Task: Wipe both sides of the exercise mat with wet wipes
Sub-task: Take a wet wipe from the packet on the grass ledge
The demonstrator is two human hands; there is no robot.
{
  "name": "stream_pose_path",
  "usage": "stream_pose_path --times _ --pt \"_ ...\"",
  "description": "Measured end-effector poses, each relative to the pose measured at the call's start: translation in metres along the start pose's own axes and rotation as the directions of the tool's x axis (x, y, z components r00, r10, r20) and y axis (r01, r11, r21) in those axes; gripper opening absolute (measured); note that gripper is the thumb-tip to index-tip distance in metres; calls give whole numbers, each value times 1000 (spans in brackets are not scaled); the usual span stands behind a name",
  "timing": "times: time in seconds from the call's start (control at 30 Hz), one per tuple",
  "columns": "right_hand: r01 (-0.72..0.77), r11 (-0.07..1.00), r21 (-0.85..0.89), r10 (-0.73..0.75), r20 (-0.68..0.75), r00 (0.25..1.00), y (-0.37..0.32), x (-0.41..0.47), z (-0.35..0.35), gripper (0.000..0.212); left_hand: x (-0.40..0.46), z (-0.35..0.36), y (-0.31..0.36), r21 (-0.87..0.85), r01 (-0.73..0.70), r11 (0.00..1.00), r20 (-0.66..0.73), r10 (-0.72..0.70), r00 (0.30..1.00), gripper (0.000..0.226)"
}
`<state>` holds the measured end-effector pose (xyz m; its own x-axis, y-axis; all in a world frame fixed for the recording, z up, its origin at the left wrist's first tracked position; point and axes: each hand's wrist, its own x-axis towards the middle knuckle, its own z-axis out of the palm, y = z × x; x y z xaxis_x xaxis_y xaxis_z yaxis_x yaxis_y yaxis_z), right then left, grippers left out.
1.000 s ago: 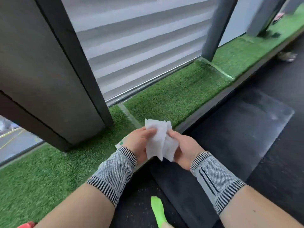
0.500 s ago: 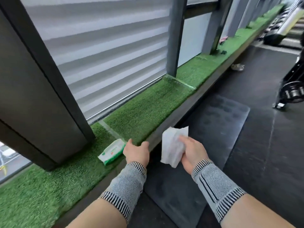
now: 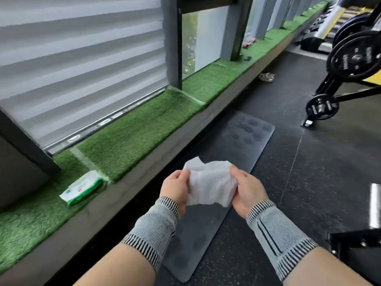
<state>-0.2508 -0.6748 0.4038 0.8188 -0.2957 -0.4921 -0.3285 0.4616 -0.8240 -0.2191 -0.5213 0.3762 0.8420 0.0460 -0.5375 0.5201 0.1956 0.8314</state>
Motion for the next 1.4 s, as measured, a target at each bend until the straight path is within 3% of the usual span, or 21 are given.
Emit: stream_pose_path --times 0.07,0.17,0.3,0.37,0.43,0.5,0.57,0.6,0.7,0.8,0.87,0.93,1.0,1.07,1.13,1.23,1.3,1.37,1.4 --pt "15 1000 -17 -17 -99 995 -5 9 -21 33 1 7 -5 -2 -12 1000 -73 12 997 27" --pt "52 983 -176 -75 -127 989 -6 16 -42 48 -4 20 -8 38 -48 998 -83 51 995 32" --pt "6 1000 -9 -7 -123 992 -4 20 -58 23 -4 26 -5 75 -52 996 -82 58 995 33" --pt "49 989 -142 -76 -196 978 3 24 -62 20 2 22 -8 170 -71 983 -23 76 997 34" --pt "125 853 -507 -264 -212 941 2 29 -63 30 7 22 -11 309 -136 941 63 122 991 28" --pt "107 583 -805 -408 -177 896 -1 31 -60 37 12 23 -17 400 -158 903 73 141 987 24" --pt "92 499 -862 -470 -180 864 -5 29 -57 38 11 22 -20 306 -99 947 58 85 995 20" --pt "115 529 -841 -484 -188 854 -5 29 -55 39 12 20 -21 203 -48 978 58 37 998 19" --pt "206 770 -603 -405 -213 889 -9 21 -50 40 17 10 -15 -21 43 999 72 -41 997 19" --pt "83 941 -328 -166 -234 958 -17 15 -48 30 14 5 -5 -58 149 987 178 -137 975 17" --pt "-3 992 -126 -21 -190 981 -19 11 -46 14 11 5 -1 -20 133 991 256 -123 959 16" --pt "3 1000 1 -3 -66 998 -25 9 -46 17 11 5 6 9 27 1000 246 -28 969 13" --pt "34 999 -39 -35 -18 999 -27 8 -42 19 16 5 9 22 -36 999 186 31 982 13" --pt "35 938 -345 -93 -155 983 -15 19 -39 16 19 5 7 13 5 1000 150 -7 989 16" --pt "9 751 -660 -243 -263 934 -3 33 -37 20 20 9 5 60 68 996 157 -77 985 17" --pt "34 460 -887 -401 -174 899 2 34 -32 17 20 9 3 60 167 984 147 -174 974 16" --pt "68 332 -941 -469 -102 877 0 30 -31 17 21 3 3 100 190 977 153 -204 967 16" --pt "103 313 -944 -482 -65 874 -3 26 -30 19 24 0 2 178 153 972 184 -185 965 21" --pt "141 421 -896 -467 -81 881 -7 26 -30 19 25 -2 3 170 128 977 187 -160 969 22"
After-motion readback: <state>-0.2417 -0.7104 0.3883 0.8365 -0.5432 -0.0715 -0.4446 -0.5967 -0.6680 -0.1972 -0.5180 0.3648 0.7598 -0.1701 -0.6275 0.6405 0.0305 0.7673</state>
